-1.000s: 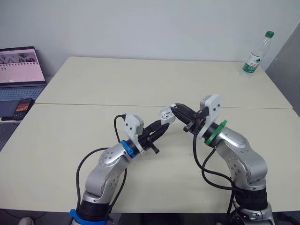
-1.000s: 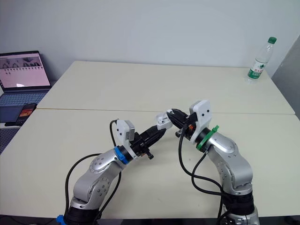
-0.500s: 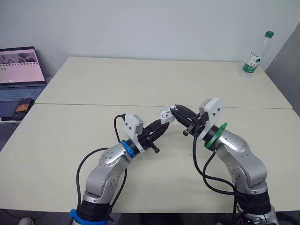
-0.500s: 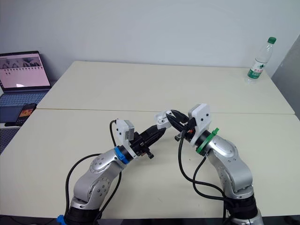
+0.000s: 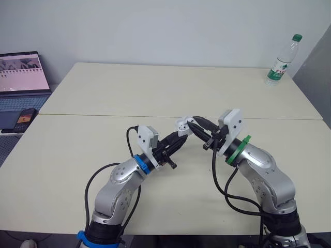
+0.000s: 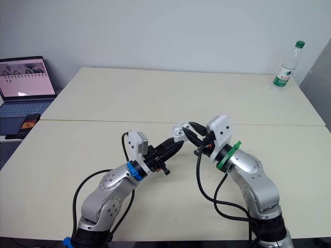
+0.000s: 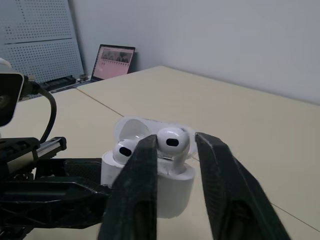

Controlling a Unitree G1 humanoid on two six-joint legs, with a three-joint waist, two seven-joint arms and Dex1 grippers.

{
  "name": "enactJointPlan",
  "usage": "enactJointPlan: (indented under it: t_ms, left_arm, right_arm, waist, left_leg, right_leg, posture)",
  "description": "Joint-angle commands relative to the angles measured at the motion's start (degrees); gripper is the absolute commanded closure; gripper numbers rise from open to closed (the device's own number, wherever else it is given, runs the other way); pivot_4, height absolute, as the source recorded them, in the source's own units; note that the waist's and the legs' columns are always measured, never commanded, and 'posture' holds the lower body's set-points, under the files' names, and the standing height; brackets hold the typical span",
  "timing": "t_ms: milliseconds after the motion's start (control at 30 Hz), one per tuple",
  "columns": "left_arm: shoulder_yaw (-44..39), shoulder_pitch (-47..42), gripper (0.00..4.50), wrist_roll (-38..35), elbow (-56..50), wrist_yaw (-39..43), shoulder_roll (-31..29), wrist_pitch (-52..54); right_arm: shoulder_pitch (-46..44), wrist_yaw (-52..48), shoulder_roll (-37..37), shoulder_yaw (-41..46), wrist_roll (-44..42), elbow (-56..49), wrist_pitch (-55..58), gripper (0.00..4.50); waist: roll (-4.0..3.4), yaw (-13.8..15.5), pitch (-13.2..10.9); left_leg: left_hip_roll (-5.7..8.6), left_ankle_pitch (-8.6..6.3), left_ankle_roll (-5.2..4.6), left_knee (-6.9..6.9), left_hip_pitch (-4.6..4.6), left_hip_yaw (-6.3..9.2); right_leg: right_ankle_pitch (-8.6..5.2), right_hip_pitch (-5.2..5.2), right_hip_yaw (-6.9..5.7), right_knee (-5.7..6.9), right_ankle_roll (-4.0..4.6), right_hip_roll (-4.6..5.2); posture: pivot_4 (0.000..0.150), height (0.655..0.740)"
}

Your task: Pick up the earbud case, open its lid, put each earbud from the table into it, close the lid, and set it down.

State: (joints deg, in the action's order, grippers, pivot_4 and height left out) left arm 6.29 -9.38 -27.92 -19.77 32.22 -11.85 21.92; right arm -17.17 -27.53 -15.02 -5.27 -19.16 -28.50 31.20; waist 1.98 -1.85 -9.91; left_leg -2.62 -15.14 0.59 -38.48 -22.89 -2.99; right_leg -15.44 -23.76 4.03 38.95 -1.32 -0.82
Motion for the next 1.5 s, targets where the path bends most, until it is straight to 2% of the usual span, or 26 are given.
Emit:
enactJointPlan:
  t_ms: [33, 200, 367, 533, 633, 733, 867, 1067, 1367, 1500]
  left_arm:
    - [-0.13, -0.49, 3.80, -0.96, -2.55, 0.34, 0.19, -0.56]
    - [-0.17, -0.54, 3.80, -1.03, -2.40, 0.53, -0.07, -0.50]
    - [-0.07, -0.59, 3.80, -1.66, -2.05, 2.96, -1.42, -0.51]
    - [-0.38, -1.62, 3.80, -4.46, -1.27, 8.41, -3.97, 0.46]
    - [-0.11, -2.50, 3.80, -6.30, -1.02, 12.13, -5.57, 1.10]
    - [0.19, -3.39, 3.80, -7.77, -0.75, 15.11, -6.51, 1.75]
    - [0.30, -4.28, 3.80, -10.04, -0.78, 17.52, -7.16, 3.66]
    - [0.40, -4.69, 3.80, -10.77, -0.52, 19.08, -7.30, 4.84]
    - [0.55, -4.84, 3.80, -10.20, 1.17, 19.41, -7.49, 5.63]
    - [0.57, -5.24, 3.80, -10.08, 1.80, 19.02, -7.46, 6.49]
  right_arm:
    - [-0.31, -0.20, -0.29, 0.78, -1.57, -1.75, -0.38, 2.01]
    - [-0.84, -0.74, 0.28, 3.21, -5.57, -2.39, -0.10, 0.10]
    - [-5.49, -2.10, -2.37, 10.79, -16.71, -0.67, 6.71, 0.04]
    - [-11.31, -6.02, -9.29, 18.04, -29.49, 6.98, 17.61, 0.04]
    - [-13.20, -10.28, -14.36, 18.08, -31.33, 13.26, 21.31, 0.04]
    - [-15.17, -14.55, -18.22, 15.67, -29.71, 18.51, 21.83, 0.64]
    - [-16.59, -21.39, -21.93, 11.65, -30.20, 21.97, 24.86, 2.09]
    - [-17.97, -27.99, -23.66, 9.26, -31.57, 22.39, 27.82, 4.40]
    - [-17.28, -31.72, -23.83, 13.63, -39.03, 18.15, 29.69, 4.47]
    - [-16.59, -30.30, -24.20, 15.10, -39.14, 18.12, 29.23, 4.47]
  waist:
    - [0.00, 0.00, 0.00]
    - [0.00, 0.00, 0.00]
    - [0.00, -0.01, 0.00]
    - [0.00, -0.02, 0.00]
    - [0.00, -0.01, 0.00]
    - [0.00, -0.01, -0.01]
    - [0.00, -0.04, -0.01]
    - [0.01, -0.03, -0.01]
    - [0.01, 0.00, -0.01]
    - [0.02, 0.01, -0.01]
  left_leg:
    - [0.00, 0.00, 0.00, 0.00, 0.00, 0.00]
    - [0.00, 0.00, 0.00, 0.00, -0.01, 0.00]
    - [0.01, 0.00, 0.00, 0.00, 0.00, -0.02]
    - [0.01, 0.00, -0.01, 0.00, 0.01, -0.01]
    - [0.01, 0.00, -0.01, 0.03, -0.01, -0.02]
    - [0.02, -0.01, -0.02, 0.06, -0.01, -0.08]
    - [0.00, -0.01, -0.02, 0.10, -0.01, -0.08]
    - [0.00, -0.01, -0.02, 0.10, -0.03, -0.06]
    - [0.00, -0.01, -0.02, 0.09, -0.04, -0.02]
    - [0.00, -0.01, -0.02, 0.09, -0.04, -0.02]
  right_leg:
    - [0.00, 0.00, 0.00, 0.00, 0.00, 0.00]
    - [0.00, 0.00, 0.00, 0.00, 0.00, 0.00]
    - [0.00, 0.00, 0.01, -0.01, 0.00, 0.00]
    - [0.00, 0.02, -0.01, -0.03, 0.01, 0.00]
    - [-0.01, 0.01, 0.00, -0.08, 0.02, 0.00]
    - [-0.01, -0.01, 0.04, -0.11, 0.02, -0.01]
    - [-0.01, -0.02, 0.04, -0.11, 0.01, -0.03]
    - [-0.02, -0.03, 0.04, -0.11, 0.01, -0.04]
    - [-0.03, -0.03, 0.00, -0.12, -0.02, -0.03]
    - [-0.03, -0.02, 0.01, -0.12, -0.02, -0.03]
  posture:
    - [0.150, 0.7362]
    - [0.150, 0.7362]
    - [0.150, 0.7362]
    - [0.150, 0.7362]
    - [0.150, 0.7362]
    - [0.150, 0.7362]
    - [0.150, 0.7362]
    - [0.150, 0.7362]
    - [0.150, 0.7362]
    - [0.150, 0.7362]
